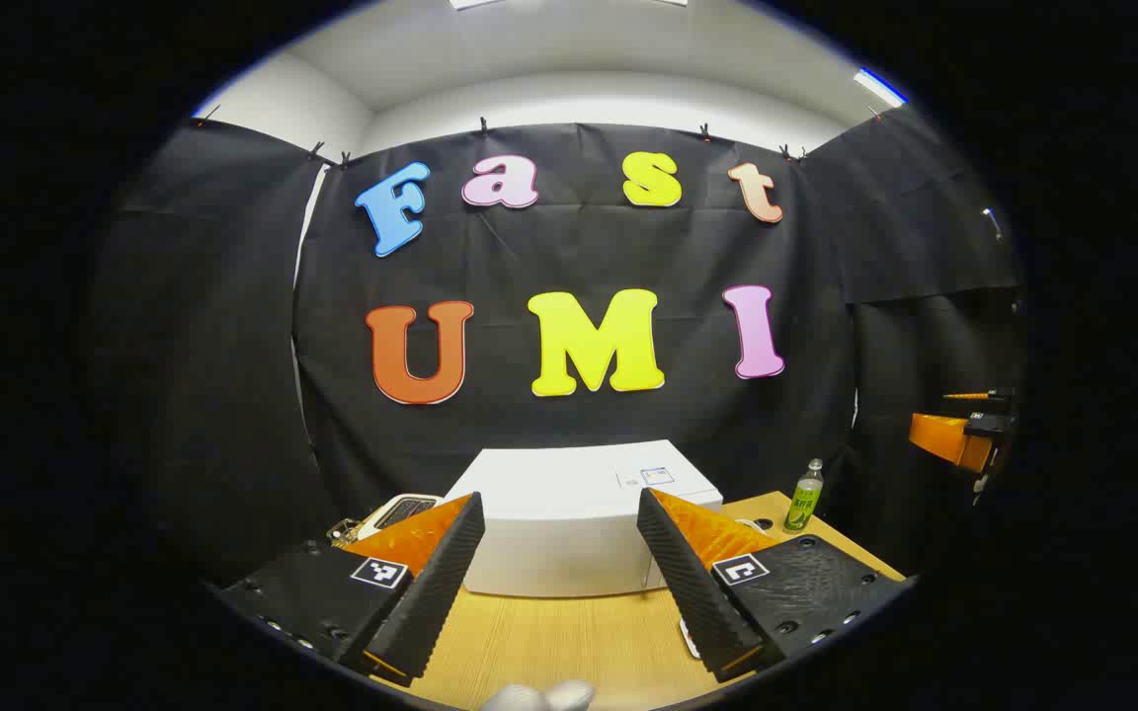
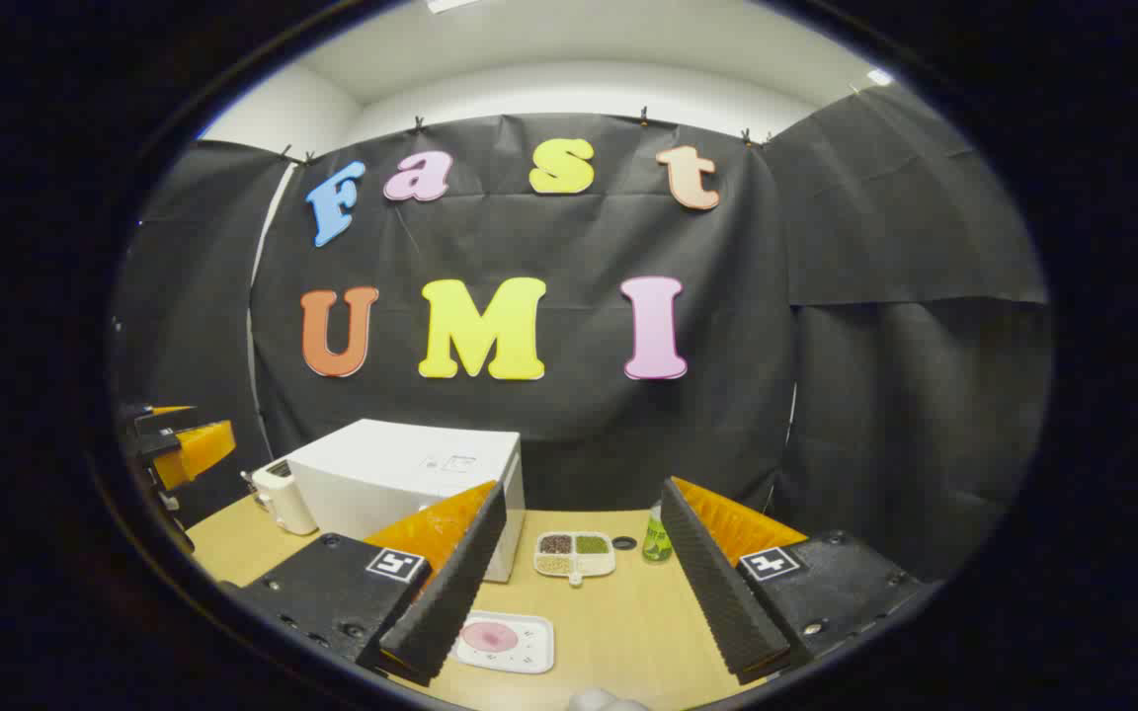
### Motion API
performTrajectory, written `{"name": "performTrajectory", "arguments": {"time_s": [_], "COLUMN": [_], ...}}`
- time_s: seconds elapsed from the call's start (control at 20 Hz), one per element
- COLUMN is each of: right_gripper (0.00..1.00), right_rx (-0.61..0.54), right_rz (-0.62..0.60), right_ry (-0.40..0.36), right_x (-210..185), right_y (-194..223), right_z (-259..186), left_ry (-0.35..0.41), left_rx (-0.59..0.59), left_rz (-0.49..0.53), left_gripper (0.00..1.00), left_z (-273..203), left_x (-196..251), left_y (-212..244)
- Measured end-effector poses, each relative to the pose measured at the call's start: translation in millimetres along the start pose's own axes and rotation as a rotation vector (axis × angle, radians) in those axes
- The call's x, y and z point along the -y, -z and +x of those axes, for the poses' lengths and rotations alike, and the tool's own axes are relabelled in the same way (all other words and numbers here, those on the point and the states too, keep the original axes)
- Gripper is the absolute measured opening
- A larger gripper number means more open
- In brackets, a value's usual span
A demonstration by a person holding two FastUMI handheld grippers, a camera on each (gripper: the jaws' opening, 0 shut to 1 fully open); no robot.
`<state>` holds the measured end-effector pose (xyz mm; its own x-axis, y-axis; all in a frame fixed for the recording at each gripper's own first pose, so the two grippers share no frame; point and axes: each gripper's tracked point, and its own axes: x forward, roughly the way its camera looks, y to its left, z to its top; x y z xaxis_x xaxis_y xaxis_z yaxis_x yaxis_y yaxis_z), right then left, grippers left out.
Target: Open the microwave oven with the left hand, put the food in, and close the microwave oven.
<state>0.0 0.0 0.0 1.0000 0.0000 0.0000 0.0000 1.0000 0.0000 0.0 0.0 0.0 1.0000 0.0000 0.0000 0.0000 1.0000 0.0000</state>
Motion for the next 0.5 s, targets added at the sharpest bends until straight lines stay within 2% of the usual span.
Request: {"name": "performTrajectory", "arguments": {"time_s": [0.5], "right_gripper": [1.00], "right_rx": [0.001], "right_rz": [0.002], "right_ry": [0.009], "right_x": [5.9], "right_y": [-1.6], "right_z": [-0.6], "left_ry": [-0.023], "left_rx": [-0.008], "left_rz": [0.000], "left_gripper": [0.96], "left_z": [0.1], "left_x": [-9.0], "left_y": [6.1]}}
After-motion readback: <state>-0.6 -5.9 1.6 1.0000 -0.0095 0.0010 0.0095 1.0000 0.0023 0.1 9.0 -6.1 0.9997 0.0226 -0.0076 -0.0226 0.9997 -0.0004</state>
